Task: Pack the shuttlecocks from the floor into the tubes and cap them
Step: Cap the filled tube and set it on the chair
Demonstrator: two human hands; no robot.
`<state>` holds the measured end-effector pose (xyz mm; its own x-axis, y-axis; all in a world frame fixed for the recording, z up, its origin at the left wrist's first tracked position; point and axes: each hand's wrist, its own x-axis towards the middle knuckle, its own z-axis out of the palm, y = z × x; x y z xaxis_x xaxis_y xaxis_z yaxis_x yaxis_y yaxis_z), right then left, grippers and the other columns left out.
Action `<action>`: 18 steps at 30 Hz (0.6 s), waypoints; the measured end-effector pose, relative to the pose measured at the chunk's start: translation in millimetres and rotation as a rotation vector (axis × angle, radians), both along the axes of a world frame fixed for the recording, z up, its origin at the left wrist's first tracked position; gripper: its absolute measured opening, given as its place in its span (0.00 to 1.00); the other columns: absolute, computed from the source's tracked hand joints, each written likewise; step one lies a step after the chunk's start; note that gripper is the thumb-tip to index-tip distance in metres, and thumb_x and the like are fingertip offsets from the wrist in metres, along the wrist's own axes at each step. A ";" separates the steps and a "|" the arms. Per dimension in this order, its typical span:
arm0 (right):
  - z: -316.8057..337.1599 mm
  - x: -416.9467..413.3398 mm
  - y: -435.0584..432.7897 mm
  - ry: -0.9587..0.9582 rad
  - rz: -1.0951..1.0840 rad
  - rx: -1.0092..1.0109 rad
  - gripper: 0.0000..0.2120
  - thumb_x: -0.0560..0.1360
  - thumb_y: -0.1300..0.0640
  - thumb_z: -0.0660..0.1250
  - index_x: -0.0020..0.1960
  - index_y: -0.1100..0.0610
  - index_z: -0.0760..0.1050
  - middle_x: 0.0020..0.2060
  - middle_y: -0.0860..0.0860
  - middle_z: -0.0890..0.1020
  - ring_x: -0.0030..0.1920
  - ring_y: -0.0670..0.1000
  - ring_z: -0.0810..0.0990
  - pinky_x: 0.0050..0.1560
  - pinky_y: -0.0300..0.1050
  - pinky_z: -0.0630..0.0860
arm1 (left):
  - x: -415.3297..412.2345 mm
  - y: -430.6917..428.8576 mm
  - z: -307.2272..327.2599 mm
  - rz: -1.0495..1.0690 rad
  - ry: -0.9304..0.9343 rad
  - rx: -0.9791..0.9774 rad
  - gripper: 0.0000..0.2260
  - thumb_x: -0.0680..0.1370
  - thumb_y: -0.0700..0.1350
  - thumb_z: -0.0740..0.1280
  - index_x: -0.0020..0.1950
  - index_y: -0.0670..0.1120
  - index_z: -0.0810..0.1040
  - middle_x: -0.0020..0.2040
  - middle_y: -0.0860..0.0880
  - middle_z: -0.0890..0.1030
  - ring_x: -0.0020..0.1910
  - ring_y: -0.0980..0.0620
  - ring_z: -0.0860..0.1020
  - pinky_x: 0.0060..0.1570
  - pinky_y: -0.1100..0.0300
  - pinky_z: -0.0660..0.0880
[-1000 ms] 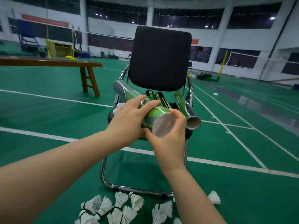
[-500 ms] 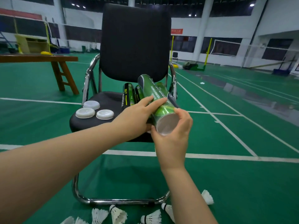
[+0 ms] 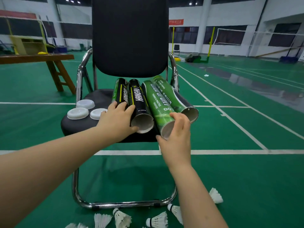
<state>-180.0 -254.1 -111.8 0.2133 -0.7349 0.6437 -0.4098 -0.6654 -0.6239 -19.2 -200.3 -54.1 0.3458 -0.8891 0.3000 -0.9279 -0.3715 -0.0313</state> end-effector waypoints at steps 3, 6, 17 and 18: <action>1.9 6.0 1.0 0.079 -0.010 0.000 0.36 0.67 0.59 0.74 0.70 0.55 0.61 0.70 0.54 0.60 0.69 0.57 0.62 0.70 0.50 0.61 | -2.7 0.5 -1.9 -0.005 -0.024 -0.035 0.34 0.74 0.62 0.63 0.74 0.49 0.57 0.72 0.47 0.62 0.72 0.42 0.55 0.65 0.43 0.64; 6.4 10.3 1.5 0.170 -0.058 0.061 0.40 0.71 0.52 0.71 0.75 0.51 0.51 0.74 0.53 0.52 0.74 0.57 0.52 0.72 0.55 0.56 | -5.8 1.2 -4.9 0.007 -0.031 -0.062 0.34 0.75 0.61 0.62 0.75 0.50 0.55 0.73 0.48 0.62 0.73 0.43 0.55 0.67 0.44 0.62; 7.7 22.3 -6.4 0.288 -0.147 0.098 0.55 0.68 0.44 0.72 0.74 0.48 0.32 0.76 0.50 0.39 0.76 0.55 0.39 0.71 0.65 0.47 | -6.8 16.0 -7.1 0.001 -0.053 -0.059 0.31 0.76 0.62 0.59 0.75 0.53 0.55 0.75 0.50 0.59 0.75 0.47 0.50 0.69 0.44 0.55; 5.4 24.7 -6.2 0.284 -0.161 0.085 0.55 0.67 0.44 0.73 0.74 0.47 0.32 0.76 0.51 0.40 0.76 0.56 0.40 0.71 0.66 0.47 | -7.3 17.6 -7.6 -0.006 -0.056 -0.082 0.28 0.77 0.60 0.58 0.75 0.53 0.57 0.74 0.51 0.60 0.75 0.47 0.50 0.69 0.42 0.54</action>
